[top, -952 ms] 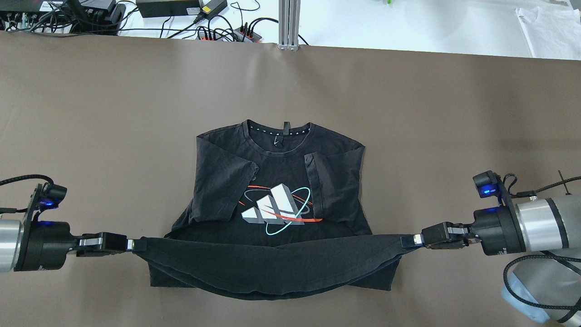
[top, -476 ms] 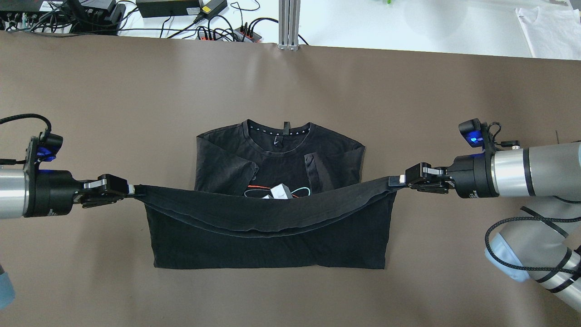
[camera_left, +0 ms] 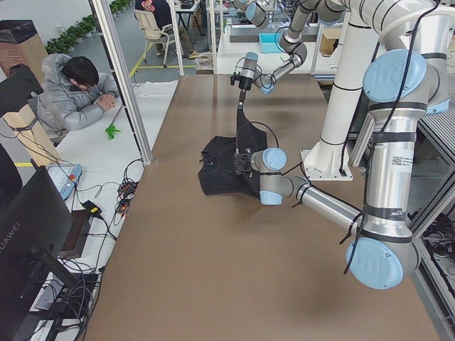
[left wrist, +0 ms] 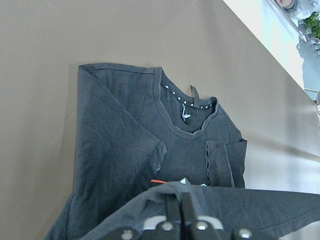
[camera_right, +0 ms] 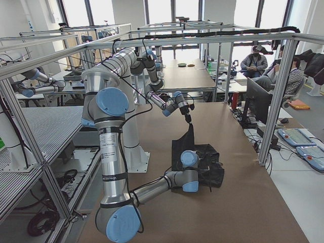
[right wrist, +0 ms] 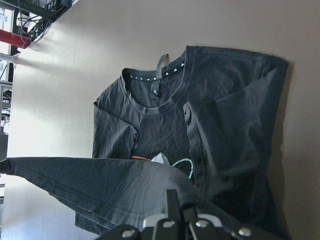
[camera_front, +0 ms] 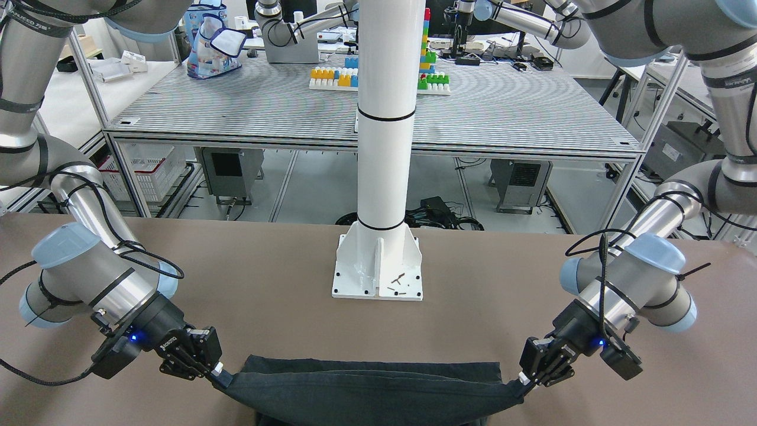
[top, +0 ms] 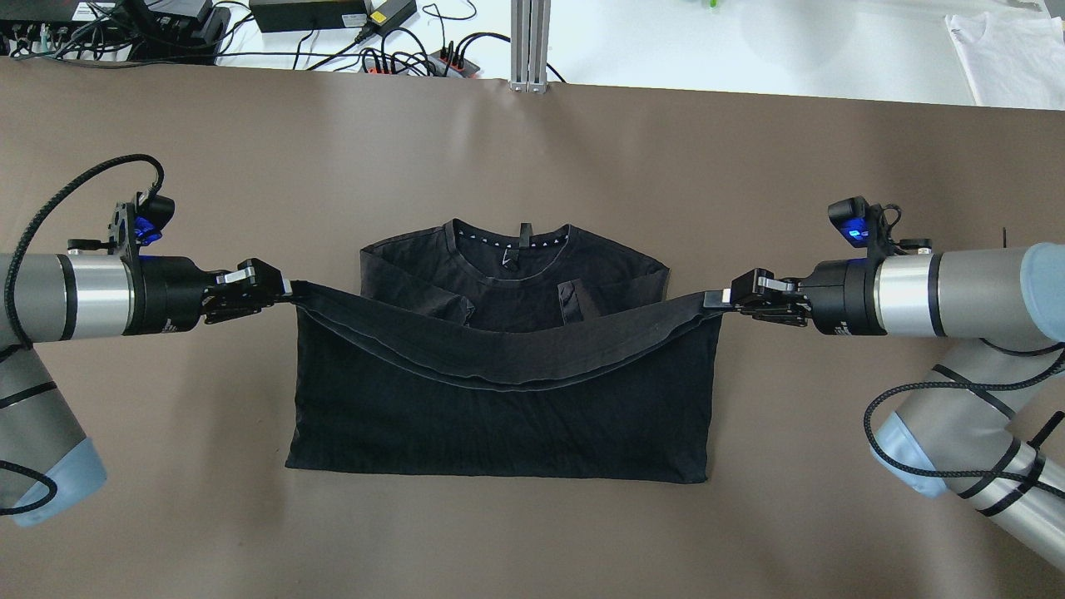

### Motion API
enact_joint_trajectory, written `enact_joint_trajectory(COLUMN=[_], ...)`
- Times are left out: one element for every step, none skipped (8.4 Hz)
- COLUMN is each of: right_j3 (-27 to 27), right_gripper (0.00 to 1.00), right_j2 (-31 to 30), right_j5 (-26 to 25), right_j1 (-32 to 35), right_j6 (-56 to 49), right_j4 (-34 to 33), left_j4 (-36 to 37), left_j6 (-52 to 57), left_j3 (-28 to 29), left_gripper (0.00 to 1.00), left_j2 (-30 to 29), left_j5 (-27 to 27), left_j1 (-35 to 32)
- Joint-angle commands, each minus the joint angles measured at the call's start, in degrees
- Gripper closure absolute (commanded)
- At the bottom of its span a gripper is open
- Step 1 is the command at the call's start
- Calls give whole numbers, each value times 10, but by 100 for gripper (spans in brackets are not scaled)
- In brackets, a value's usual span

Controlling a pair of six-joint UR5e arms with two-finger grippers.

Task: Fold clothes
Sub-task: 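Carry the hem with both grippers away from the robot over the collar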

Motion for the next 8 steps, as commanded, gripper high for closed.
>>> enact_joint_trajectory(right_j3=[-18,-31,-52,-74,-89,-97,-117,-129], right_gripper=[100,100,100,100,100,100,100,100], right_j2=[6,6,16,23,24,30,43,50], right_j5=[-40,-50,-59,-64,-81,-96,-98,-110], right_j1=[-3,-3,-3,-3,-3,-3,-3,-3], right_j6=[0,-1,0,-1,-9,-16,-17,-17], right_j4=[-1,-1,-1,0,1,-1,-1,-1], left_j4=[1,1,1,1,1,1,0,1], left_j6=[5,9,9,10,14,14,17,23], left_j3=[31,52,84,108,130,146,172,189], left_gripper=[100,100,100,100,100,100,100,100], left_j2=[-7,-16,-39,-50,-59,-70,-84,-101], left_j5=[10,12,12,12,13,17,17,17], left_j1=[-13,-17,-25,-32,-32,-31,-31,-32])
